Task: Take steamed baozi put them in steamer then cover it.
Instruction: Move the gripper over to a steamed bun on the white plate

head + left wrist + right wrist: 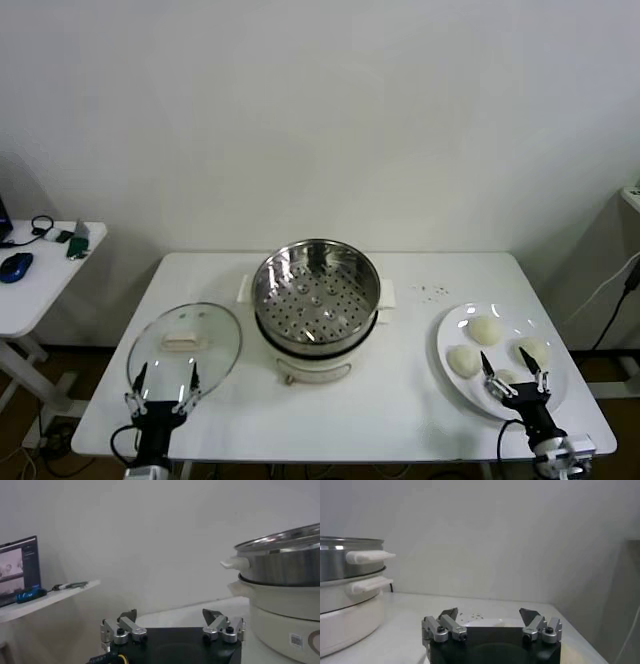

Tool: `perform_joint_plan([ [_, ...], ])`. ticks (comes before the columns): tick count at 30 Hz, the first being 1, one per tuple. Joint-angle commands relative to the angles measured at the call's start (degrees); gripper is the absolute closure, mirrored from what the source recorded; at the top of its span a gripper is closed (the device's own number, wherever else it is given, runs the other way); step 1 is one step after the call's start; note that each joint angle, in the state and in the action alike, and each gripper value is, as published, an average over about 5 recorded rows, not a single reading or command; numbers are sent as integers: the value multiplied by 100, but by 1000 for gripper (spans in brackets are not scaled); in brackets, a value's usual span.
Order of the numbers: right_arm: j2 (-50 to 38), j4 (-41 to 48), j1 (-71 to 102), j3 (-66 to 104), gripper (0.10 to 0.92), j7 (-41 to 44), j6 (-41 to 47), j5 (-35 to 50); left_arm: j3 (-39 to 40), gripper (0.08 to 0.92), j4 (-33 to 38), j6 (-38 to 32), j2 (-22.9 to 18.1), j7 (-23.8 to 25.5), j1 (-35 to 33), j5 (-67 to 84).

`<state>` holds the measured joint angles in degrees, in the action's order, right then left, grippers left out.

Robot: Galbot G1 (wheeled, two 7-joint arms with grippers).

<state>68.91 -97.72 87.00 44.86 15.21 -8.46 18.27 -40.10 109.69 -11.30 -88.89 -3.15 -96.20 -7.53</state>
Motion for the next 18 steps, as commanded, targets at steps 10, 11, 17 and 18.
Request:
perform_joint_plan([
  [10, -2953, 593, -1478, -500, 203, 2632, 1925, -1266, 48, 177, 57, 28, 64, -108, 28, -34],
  [11, -3187, 703, -1589, -573, 203, 2925, 1943, -1369, 54, 177, 62, 29, 77, -116, 25, -34],
  [17, -4109, 1370, -2556, -1224, 203, 4322, 1557, -2272, 115, 177, 71, 16, 152, -134, 1, -29],
  [18, -4220, 1482, -2823, -1476, 203, 4470, 1474, -2417, 126, 177, 67, 14, 161, -134, 0, -28],
])
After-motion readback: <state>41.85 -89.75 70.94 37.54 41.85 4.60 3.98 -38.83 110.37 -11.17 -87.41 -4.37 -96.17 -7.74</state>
